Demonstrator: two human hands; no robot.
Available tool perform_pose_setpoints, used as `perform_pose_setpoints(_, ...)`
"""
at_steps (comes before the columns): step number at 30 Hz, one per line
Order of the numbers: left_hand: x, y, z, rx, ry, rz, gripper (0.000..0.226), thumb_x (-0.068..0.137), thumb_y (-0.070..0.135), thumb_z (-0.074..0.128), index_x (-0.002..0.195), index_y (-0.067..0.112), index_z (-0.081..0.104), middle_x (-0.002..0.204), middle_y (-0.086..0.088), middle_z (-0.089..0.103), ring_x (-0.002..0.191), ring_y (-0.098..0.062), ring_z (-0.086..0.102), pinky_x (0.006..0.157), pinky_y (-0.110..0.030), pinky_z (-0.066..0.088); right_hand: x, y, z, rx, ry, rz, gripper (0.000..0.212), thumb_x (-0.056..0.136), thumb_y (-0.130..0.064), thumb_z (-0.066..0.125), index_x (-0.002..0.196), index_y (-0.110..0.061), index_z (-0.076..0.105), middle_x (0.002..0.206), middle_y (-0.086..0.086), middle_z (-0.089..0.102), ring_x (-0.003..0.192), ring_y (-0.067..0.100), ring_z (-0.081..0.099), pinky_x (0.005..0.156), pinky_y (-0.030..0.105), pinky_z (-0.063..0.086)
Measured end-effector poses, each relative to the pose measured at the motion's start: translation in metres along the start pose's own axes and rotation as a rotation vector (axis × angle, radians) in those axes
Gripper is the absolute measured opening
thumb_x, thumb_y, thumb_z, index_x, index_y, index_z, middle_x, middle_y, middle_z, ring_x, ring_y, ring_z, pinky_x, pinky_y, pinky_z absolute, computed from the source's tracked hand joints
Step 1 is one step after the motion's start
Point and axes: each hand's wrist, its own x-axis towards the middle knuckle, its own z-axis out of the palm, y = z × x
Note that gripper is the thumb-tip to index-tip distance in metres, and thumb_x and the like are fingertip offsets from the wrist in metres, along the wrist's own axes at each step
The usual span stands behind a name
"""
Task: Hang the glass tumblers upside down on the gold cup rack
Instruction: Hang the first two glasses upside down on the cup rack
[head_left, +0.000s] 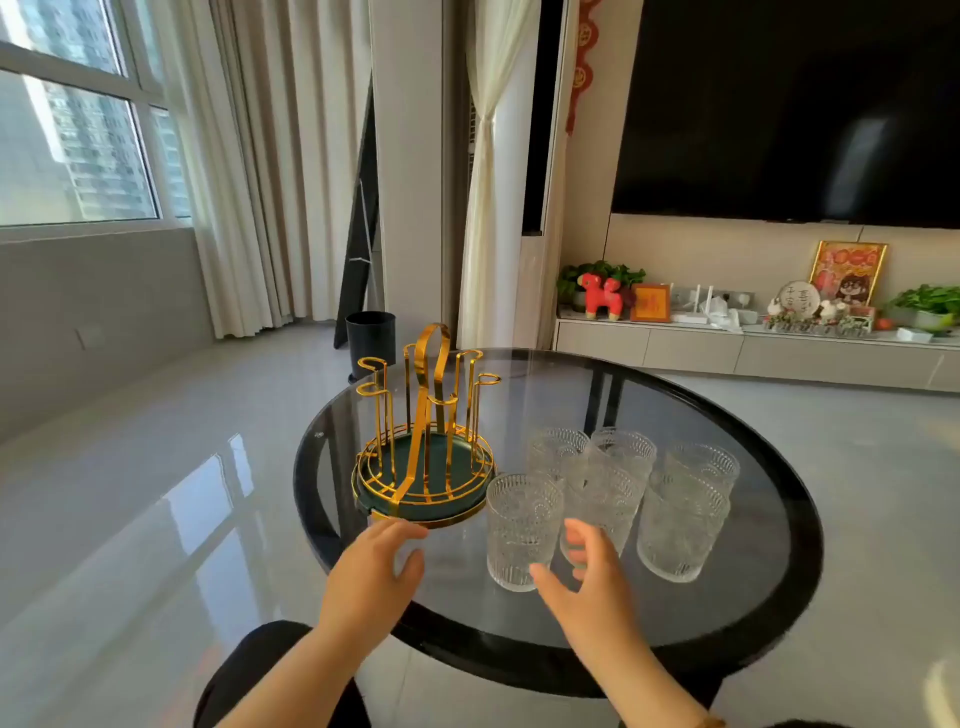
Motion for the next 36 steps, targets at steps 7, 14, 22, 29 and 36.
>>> perform_pose_setpoints(7, 0.008, -0.022, 0.036, 0.289, -0.251, -0.047, 0.058, 0.088, 0.047, 0.042, 0.138, 0.029, 0.019, 0.152, 0.005, 0.02, 0.139, -0.016, 0.019, 0.116, -0.035, 0.013, 0.003, 0.027, 0.029, 0.01, -0.093, 0.113, 0.086, 0.071, -0.028, 0.07, 0.136, -0.022, 0.015, 0.143, -0.001, 0.03, 0.131, 0.015, 0.029, 0.106, 0.03, 0.027)
perform_pose_setpoints(14, 0.023, -0.034, 0.044, 0.478, -0.347, -0.03, 0.087, 0.065, 0.079, -0.004, 0.139, 0.035, 0.008, 0.155, 0.007, 0.001, 0.142, -0.014, -0.003, 0.113, -0.037, -0.011, 0.032, 0.035, 0.046, -0.015, -0.05, 0.086, 0.105, 0.062, -0.027, 0.078, 0.138, -0.02, 0.006, 0.145, 0.005, 0.032, 0.13, 0.019, 0.035, 0.104, 0.031, 0.034)
perform_pose_setpoints(22, 0.022, -0.032, 0.043, 0.502, -0.348, -0.037, 0.105, 0.047, 0.082, -0.023, 0.138, 0.038, 0.005, 0.154, 0.011, -0.001, 0.142, -0.013, -0.004, 0.108, -0.034, -0.014, 0.041, 0.04, 0.055, -0.104, 0.003, 0.117, 0.092, 0.055, -0.038, 0.079, 0.127, -0.022, 0.023, 0.128, 0.004, 0.052, 0.114, 0.025, 0.05, 0.086, 0.029, 0.042)
perform_pose_setpoints(29, 0.019, -0.038, 0.039, 0.183, -0.136, -0.108, 0.059, 0.086, 0.045, 0.046, 0.136, 0.034, 0.017, 0.152, 0.011, 0.015, 0.139, -0.013, 0.015, 0.115, -0.035, 0.014, 0.042, 0.04, 0.054, -0.097, -0.004, 0.096, 0.095, 0.053, -0.034, 0.08, 0.128, -0.022, 0.022, 0.13, 0.005, 0.048, 0.116, 0.025, 0.048, 0.092, 0.032, 0.042)
perform_pose_setpoints(36, 0.053, -0.056, 0.03, 0.2, -0.042, -0.129, 0.066, 0.087, 0.045, 0.044, 0.139, 0.03, 0.008, 0.155, 0.003, 0.006, 0.142, -0.019, 0.009, 0.115, -0.039, 0.01, 0.044, 0.035, 0.054, -0.078, -0.062, 0.092, 0.111, 0.051, -0.036, 0.08, 0.135, -0.024, 0.01, 0.136, 0.002, 0.043, 0.122, 0.023, 0.043, 0.097, 0.034, 0.039)
